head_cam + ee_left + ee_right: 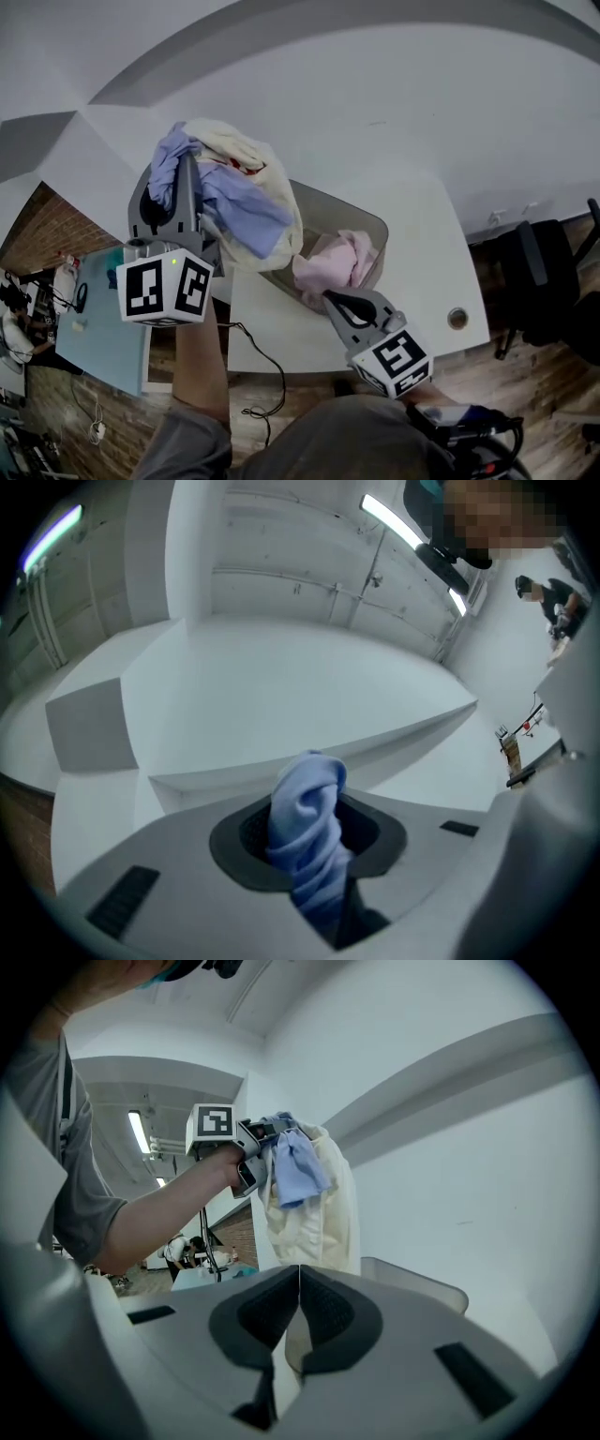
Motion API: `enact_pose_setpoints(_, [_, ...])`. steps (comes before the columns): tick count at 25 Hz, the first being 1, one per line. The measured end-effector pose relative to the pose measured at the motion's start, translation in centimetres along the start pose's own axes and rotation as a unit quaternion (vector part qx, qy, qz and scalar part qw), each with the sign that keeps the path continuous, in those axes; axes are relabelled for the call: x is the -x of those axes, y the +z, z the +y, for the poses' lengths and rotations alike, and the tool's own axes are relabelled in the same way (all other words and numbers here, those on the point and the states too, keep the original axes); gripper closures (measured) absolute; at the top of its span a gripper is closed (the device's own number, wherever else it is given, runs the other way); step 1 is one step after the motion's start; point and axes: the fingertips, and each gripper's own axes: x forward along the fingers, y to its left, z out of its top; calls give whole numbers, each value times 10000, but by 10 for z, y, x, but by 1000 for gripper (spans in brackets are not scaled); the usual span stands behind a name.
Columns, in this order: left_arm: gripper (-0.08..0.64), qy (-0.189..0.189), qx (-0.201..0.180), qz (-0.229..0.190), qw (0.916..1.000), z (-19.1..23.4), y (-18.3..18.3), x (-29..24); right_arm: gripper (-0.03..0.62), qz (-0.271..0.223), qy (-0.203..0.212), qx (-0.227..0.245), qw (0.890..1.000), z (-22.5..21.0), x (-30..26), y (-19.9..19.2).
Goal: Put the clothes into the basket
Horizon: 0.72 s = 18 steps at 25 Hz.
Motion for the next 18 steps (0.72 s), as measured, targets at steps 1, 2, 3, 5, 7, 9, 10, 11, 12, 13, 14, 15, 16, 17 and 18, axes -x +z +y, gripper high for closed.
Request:
enact_pose_setpoints(1, [460,-67,88,74,9999,-5,-9,-3,583,27,-59,-18,10000,-3,1,1])
enact_pose_setpoints(2, [460,-130,178,164,9996,-8,-20,-6,583,68,-122,-30,9999,-7,0,1])
enact_pose_setpoints(3, [459,-187,261,267,9991,-11,-33,-8,583,117,-186,-36,9998,-10,-1,-1])
enact_pose_setpoints(5, [457,-282,374,515,9976,-20,-61,-5,583,233,-308,-51,9992,-17,0,-8])
enact_pose_setpoints(7, [454,-363,381,810,9953,-35,-94,4,583,369,-417,-64,9984,-23,4,-18])
enact_pose_setpoints(9, [440,-483,419,1145,9914,-52,-128,16,583,476,-489,-72,9976,-29,8,-25])
enact_pose_setpoints(10, [434,-559,486,1334,9883,-61,-145,22,583,532,-510,-70,9973,-32,10,-27])
enact_pose_setpoints(11, [423,-617,562,1534,9846,-69,-162,28,583,601,-529,-60,9968,-35,11,-30])
enact_pose_setpoints(12, [411,-642,627,1732,9808,-76,-177,34,583,692,-548,-47,9961,-37,13,-33])
enact_pose_setpoints(13, [400,-635,680,1913,9771,-81,-191,41,583,812,-565,-39,9951,-39,14,-36])
enact_pose_setpoints(14, [397,-601,734,2067,9738,-84,-203,49,583,931,-574,-42,9940,-40,15,-39])
enact_pose_setpoints(15, [394,-547,797,2186,9710,-87,-212,58,583,991,-569,-50,9934,-40,16,-42])
enact_pose_setpoints(16, [386,-481,863,2264,9690,-89,-219,66,583,994,-554,-49,9935,-40,17,-44])
enact_pose_setpoints(17, [383,-421,920,2307,9677,-90,-223,73,583,982,-536,-34,9937,-40,17,-46])
enact_pose_setpoints(18, [383,-379,957,2332,9670,-91,-226,78,583,970,-516,-11,9939,-40,17,-47])
